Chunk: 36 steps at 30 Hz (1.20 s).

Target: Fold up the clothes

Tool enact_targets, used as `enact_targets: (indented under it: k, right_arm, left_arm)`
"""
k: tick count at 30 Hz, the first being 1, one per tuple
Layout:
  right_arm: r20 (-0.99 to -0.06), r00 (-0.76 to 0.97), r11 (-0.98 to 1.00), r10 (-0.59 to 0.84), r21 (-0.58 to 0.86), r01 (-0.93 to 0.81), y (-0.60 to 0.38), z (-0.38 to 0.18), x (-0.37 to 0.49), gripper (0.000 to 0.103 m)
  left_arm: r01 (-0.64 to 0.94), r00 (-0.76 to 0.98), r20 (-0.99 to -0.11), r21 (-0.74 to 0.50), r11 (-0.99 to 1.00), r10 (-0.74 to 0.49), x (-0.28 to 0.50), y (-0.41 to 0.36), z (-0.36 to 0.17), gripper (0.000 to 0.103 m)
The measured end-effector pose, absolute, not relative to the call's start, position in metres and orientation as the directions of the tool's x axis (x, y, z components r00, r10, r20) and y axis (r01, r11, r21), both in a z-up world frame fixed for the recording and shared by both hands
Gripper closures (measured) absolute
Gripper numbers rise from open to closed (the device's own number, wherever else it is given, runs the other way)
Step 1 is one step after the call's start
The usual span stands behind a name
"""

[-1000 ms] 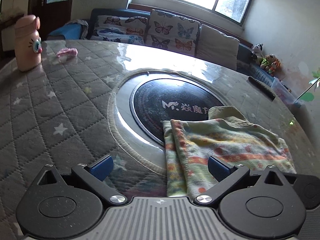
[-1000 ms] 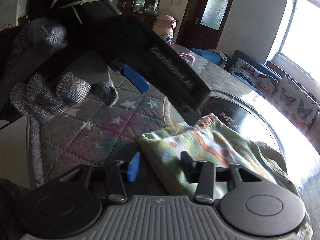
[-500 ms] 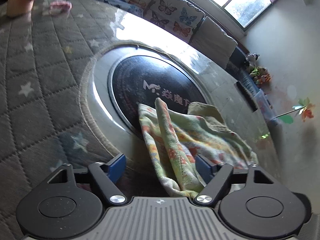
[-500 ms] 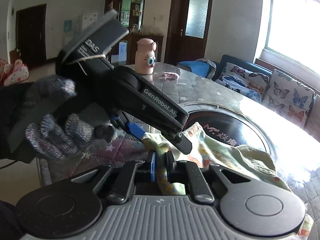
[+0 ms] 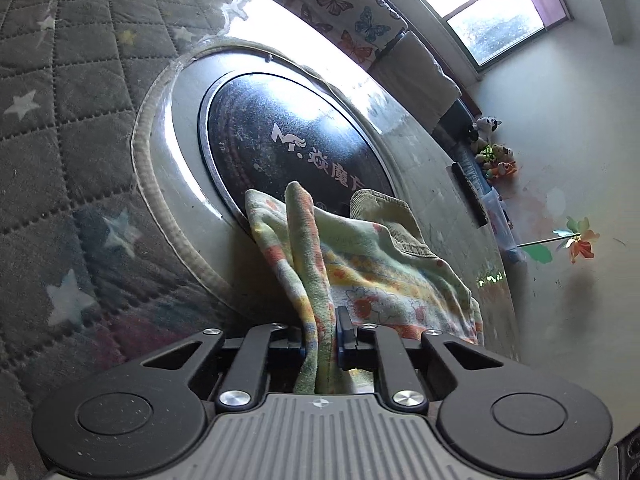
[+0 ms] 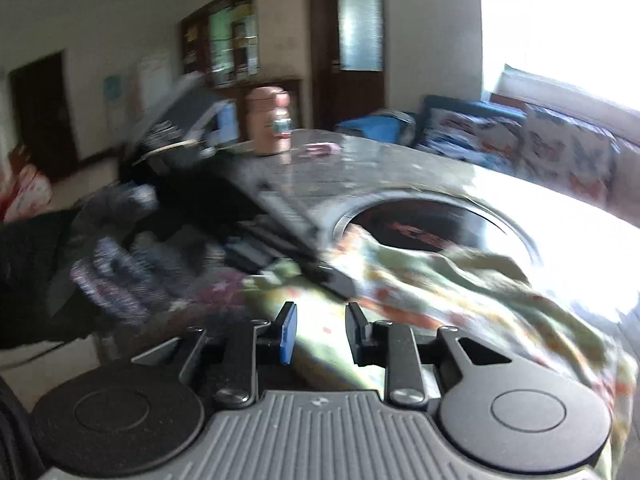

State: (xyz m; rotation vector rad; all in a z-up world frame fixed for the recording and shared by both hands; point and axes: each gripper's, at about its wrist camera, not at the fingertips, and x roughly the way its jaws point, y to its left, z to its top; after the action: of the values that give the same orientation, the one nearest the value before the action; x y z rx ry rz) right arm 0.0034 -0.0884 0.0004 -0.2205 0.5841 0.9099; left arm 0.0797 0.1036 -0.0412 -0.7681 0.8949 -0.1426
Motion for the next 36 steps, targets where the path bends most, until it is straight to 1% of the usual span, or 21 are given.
enact_targets:
  k: [7,9,10,11,14,18,24,26,29,36]
  right_arm:
    - [-0.625,0.558,0.737,0.546,0.042,-0.675,-0.106,-0.022,0.057,0.075]
    - [-0.623,0.564,0.757,0.542,0.071,-0.649,-0.111,-0.029,0.070,0.064]
    - [-0.621,0.571,0.766,0.537,0.076,-0.638,-0.114,-0.032,0.075,0.056]
    - [-0.619,0.578,0.775,0.531,0.080,-0.627,-0.117,-0.034,0.081,0.055]
    - [-0.612,0.603,0.801,0.512,0.085,-0.593,-0.124,-0.037,0.097,0.055]
    - [-0.632,0.628,0.839,0.454,0.065,-0.540,-0.122,-0.041,0.119,0.055]
    - [-0.630,0.634,0.851,0.448,0.085,-0.518,-0.122,-0.042,0.143,0.053]
    - [-0.626,0.642,0.862,0.442,0.097,-0.498,-0.126,-0.040,0.147,0.048]
    - [-0.617,0.667,0.886,0.417,0.112,-0.450,-0.140,-0.037,0.148,0.046]
    - [-0.614,0.727,0.945,0.307,0.107,-0.309,-0.186,-0.039,0.139,0.045]
  left_arm:
    - [-0.188,0.639,-0.650,-0.650,0.736,-0.410,0.079,0.103,-0.042,0.089]
    - [-0.189,0.639,-0.651,-0.649,0.737,-0.410,0.079,0.103,-0.042,0.089]
    - [-0.189,0.639,-0.651,-0.649,0.737,-0.409,0.079,0.103,-0.042,0.089]
    - [-0.189,0.640,-0.651,-0.649,0.737,-0.409,0.079,0.102,-0.042,0.089]
    - [-0.189,0.640,-0.652,-0.647,0.739,-0.407,0.079,0.102,-0.042,0.089]
    - [-0.192,0.639,-0.654,-0.645,0.740,-0.404,0.080,0.101,-0.041,0.089]
    - [-0.192,0.638,-0.653,-0.647,0.737,-0.407,0.080,0.102,-0.042,0.089]
    - [-0.192,0.638,-0.653,-0.647,0.738,-0.407,0.080,0.102,-0.042,0.089]
    - [-0.190,0.638,-0.654,-0.646,0.739,-0.407,0.080,0.102,-0.042,0.089]
    - [-0.183,0.636,-0.660,-0.632,0.753,-0.400,0.081,0.100,-0.042,0.089]
